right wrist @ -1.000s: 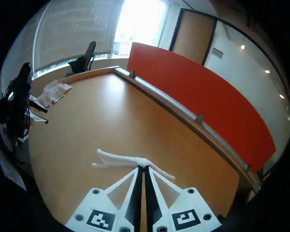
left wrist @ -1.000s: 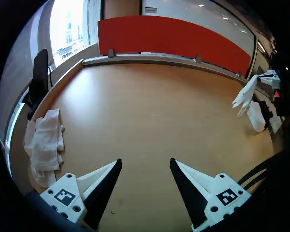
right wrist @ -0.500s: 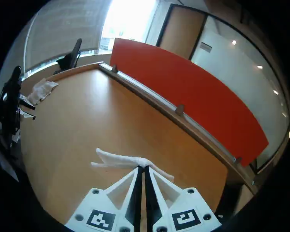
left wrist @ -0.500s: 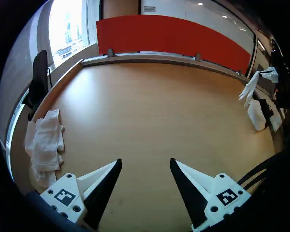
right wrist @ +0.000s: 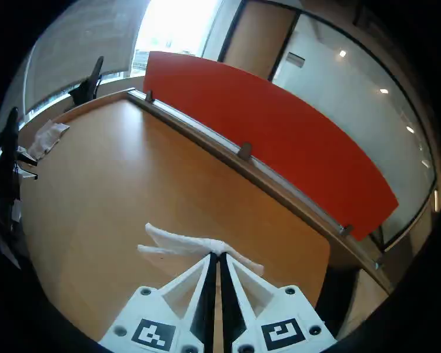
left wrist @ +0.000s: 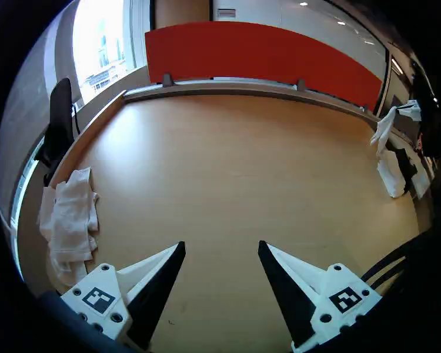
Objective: Fold towel
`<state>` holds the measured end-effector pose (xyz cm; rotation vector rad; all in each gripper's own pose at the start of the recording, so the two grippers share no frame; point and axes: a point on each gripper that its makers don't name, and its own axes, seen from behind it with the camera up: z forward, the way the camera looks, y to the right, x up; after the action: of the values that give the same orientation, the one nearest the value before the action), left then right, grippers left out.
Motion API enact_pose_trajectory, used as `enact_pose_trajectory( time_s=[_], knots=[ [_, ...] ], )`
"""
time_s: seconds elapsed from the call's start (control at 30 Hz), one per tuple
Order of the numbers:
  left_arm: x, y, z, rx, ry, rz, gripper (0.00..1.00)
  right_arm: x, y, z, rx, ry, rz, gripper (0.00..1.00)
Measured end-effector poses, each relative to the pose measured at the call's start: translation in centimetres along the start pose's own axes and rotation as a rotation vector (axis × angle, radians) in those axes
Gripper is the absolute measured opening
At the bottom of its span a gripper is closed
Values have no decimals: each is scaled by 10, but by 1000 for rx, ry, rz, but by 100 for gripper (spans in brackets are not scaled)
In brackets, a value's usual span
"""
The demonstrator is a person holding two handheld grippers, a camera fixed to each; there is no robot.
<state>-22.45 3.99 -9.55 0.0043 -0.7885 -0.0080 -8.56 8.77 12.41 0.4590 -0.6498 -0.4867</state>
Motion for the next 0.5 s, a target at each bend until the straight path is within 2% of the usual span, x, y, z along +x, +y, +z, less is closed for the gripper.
enact_pose_trajectory(
  time_s=[0.5],
  knots=[
    [3,4,0,3,-6,11,92,-20,51,-11,-66,-43,31,4]
  ],
)
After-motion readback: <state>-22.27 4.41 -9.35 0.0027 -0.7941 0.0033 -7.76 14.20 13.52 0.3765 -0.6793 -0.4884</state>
